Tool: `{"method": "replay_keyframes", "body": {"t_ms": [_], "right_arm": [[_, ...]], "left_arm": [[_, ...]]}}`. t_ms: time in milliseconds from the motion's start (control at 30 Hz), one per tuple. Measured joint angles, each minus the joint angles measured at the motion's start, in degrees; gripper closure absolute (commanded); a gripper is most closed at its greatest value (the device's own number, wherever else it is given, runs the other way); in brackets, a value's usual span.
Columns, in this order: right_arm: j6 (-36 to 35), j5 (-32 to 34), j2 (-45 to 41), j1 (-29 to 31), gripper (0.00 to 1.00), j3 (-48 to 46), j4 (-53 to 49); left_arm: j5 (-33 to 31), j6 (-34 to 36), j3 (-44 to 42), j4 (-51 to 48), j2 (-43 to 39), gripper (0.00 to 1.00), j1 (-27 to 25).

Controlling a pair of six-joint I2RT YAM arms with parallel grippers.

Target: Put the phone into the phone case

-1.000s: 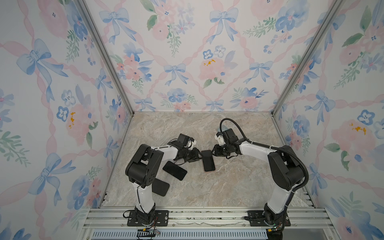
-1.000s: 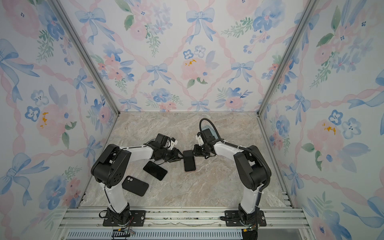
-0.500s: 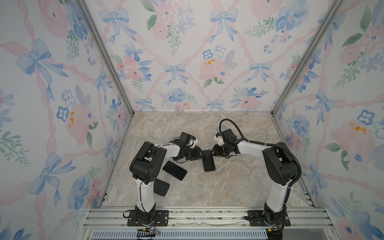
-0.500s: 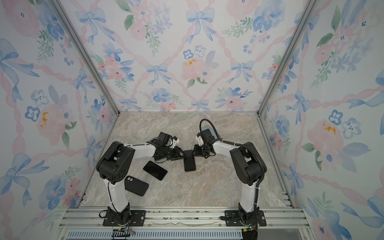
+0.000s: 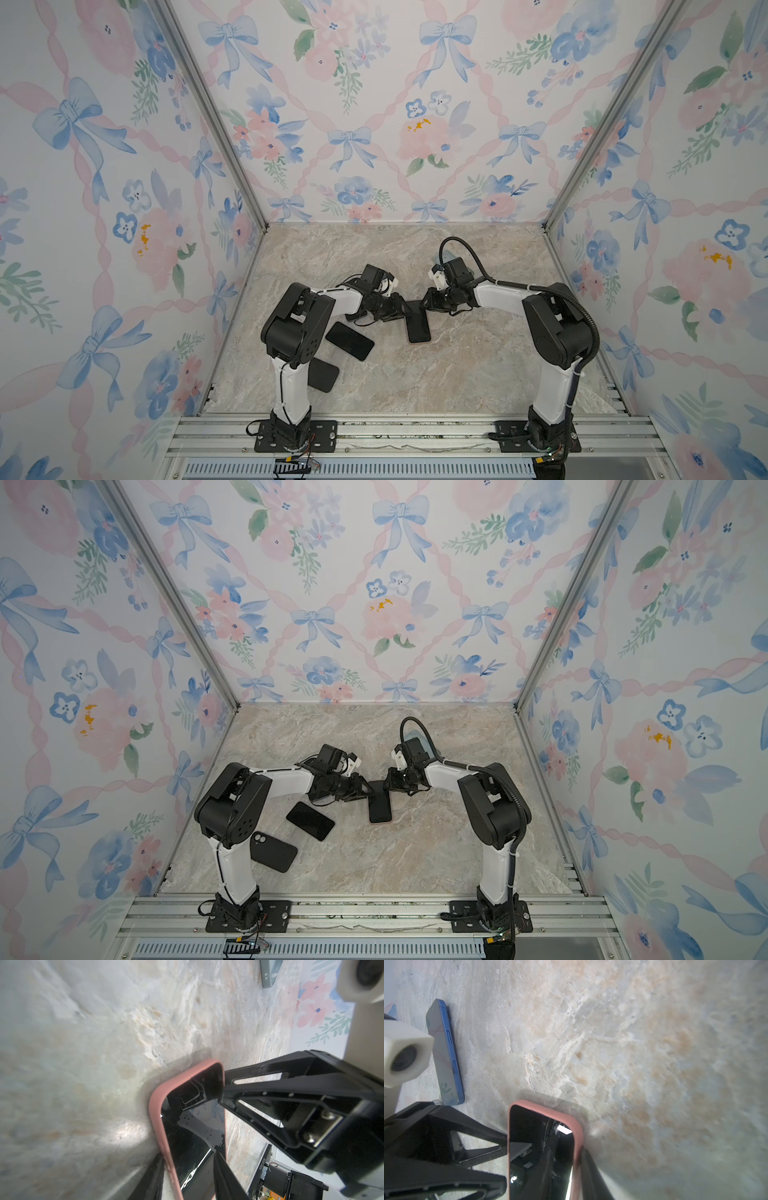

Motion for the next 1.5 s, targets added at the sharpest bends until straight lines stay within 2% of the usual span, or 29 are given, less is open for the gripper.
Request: {"method": "replay_keyframes", "body": {"t_ms": [333,767,1233,1333,1500], "right_arm": [[0.87,0.13,0.22,-0.26,0.83,0.0,0.13],[0.9,0.44,0.17,-0.37,0.88,0.0,0.2],[1.05,3.65,0.11,0.17,0.91,0.31,1.22],[1.05,5.05,0.07,0.7,0.88,0.81,0.57],[1.25,9.57,-1.88,3.26,0.69,1.38,-5.2]], "left_arm": [[0.07,0.0,0.7,-0.42,0.46,0.59,-0.15],[0.04,0.0,0.7,-0.44,0.46,0.59,-0.15],[0.04,0.0,0.7,-0.44,0.46,0.59,-0.15],[0.02,0.0,0.7,-0.44,0.46,0.59,-0.15],[-1.14,0.02,0.33,-1.14,-0.44,0.58,-0.44]]}}
